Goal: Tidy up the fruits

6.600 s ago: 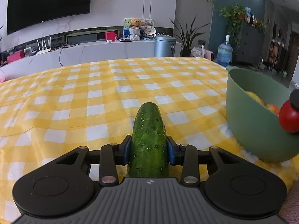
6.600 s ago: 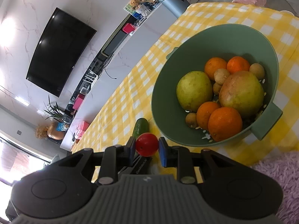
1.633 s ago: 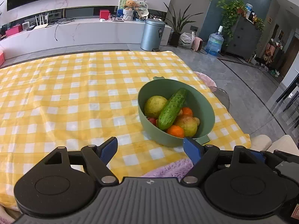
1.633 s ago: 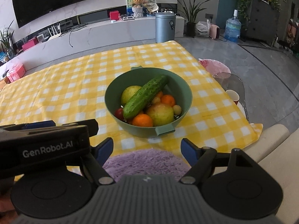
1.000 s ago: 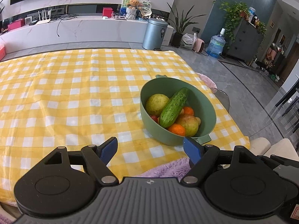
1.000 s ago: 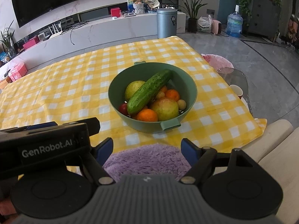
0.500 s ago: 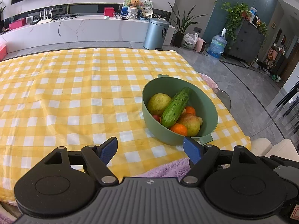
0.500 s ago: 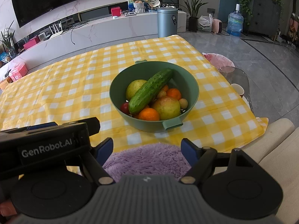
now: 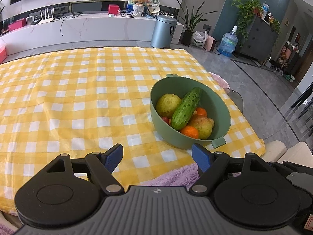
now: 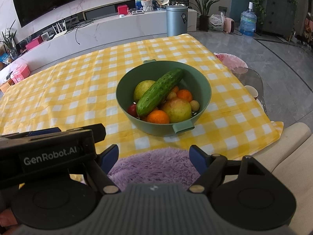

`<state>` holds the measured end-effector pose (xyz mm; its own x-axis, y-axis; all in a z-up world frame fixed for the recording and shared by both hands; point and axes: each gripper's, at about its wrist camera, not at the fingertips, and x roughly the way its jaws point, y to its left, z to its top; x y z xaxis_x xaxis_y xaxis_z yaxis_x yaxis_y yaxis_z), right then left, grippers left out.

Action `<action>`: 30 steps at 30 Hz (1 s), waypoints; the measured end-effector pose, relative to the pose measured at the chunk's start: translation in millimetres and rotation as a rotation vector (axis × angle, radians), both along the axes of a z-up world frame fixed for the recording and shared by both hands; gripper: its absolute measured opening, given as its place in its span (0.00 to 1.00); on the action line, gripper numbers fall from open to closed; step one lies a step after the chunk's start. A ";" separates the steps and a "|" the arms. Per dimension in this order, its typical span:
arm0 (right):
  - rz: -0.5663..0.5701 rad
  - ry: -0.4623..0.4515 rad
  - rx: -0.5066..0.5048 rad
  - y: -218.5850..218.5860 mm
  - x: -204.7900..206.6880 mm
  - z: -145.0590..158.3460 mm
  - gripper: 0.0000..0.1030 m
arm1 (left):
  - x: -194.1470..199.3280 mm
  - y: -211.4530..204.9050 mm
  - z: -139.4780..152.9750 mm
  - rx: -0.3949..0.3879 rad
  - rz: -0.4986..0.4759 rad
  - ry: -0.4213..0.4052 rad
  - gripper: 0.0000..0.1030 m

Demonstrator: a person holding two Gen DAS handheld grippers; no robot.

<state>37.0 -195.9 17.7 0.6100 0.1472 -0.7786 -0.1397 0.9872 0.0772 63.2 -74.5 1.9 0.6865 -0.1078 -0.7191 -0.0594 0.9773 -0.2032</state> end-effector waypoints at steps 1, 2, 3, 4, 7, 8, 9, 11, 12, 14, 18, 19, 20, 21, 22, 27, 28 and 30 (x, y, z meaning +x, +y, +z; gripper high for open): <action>0.000 0.000 0.001 -0.1 0.2 0.1 0.74 | 0.0 0.0 0.0 0.000 0.000 -0.001 0.91; 0.000 -0.001 0.001 0.0 0.1 0.0 0.74 | 0.2 0.0 -0.3 0.000 0.000 0.000 0.91; 0.002 -0.002 0.000 0.0 0.1 -0.3 0.74 | 0.2 0.1 -0.3 0.000 0.001 0.000 0.91; 0.001 0.000 0.000 0.0 0.2 0.0 0.74 | 0.1 0.2 -0.3 -0.001 0.000 0.000 0.91; 0.006 -0.001 -0.003 1.2 0.7 0.4 0.74 | 0.1 0.2 -0.4 -0.002 -0.001 0.000 0.91; 0.007 -0.001 -0.005 1.5 0.7 0.4 0.74 | 0.0 0.3 -0.6 -0.004 -0.002 0.000 0.91; 0.010 -0.002 -0.006 2.0 0.8 0.7 0.74 | -0.2 0.4 -0.7 -0.004 -0.002 0.000 0.91; 0.011 -0.003 -0.007 2.9 0.8 1.9 0.74 | -0.1 0.4 -1.0 -0.005 -0.002 0.000 0.91; 0.011 -0.003 -0.007 2.9 0.9 2.0 0.74 | -0.1 0.3 -0.8 -0.004 -0.002 0.000 0.91; 0.012 -0.007 -0.007 3.1 0.6 2.1 0.74 | -0.4 0.2 -0.6 0.000 -0.003 -0.003 0.91; 0.013 -0.005 -0.001 2.8 0.2 2.1 0.73 | 0.0 0.3 0.3 0.002 -0.010 0.003 0.91; 0.013 -0.006 -0.003 2.9 0.2 2.3 0.73 | -0.1 0.5 0.6 0.001 -0.013 0.003 0.91; 0.013 -0.009 -0.006 3.3 -0.1 2.4 0.73 | -0.3 0.4 1.2 0.003 -0.015 0.001 0.91; 0.012 -0.014 -0.011 3.4 -0.7 2.9 0.73 | -0.9 -0.2 1.5 0.007 -0.015 -0.001 0.91; 0.013 -0.019 -0.018 4.5 -1.8 3.3 0.73 | -1.0 0.0 1.9 0.007 -0.014 0.000 0.91; 0.013 -0.023 -0.026 5.7 -3.3 4.8 0.73 | -1.6 0.1 2.2 0.006 -0.017 0.000 0.91; 0.013 -0.023 -0.028 6.1 -3.7 5.3 0.73 | -1.5 0.3 2.4 0.003 -0.020 0.001 0.91; 0.012 -0.025 -0.035 6.6 -4.2 6.0 0.73 | -1.8 0.5 2.8 -0.002 -0.025 0.000 0.91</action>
<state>32.8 -189.2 23.7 0.6274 0.1275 -0.7682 -0.1526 0.9875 0.0393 61.5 -74.1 4.7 0.6832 -0.1264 -0.7192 -0.0353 0.9780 -0.2054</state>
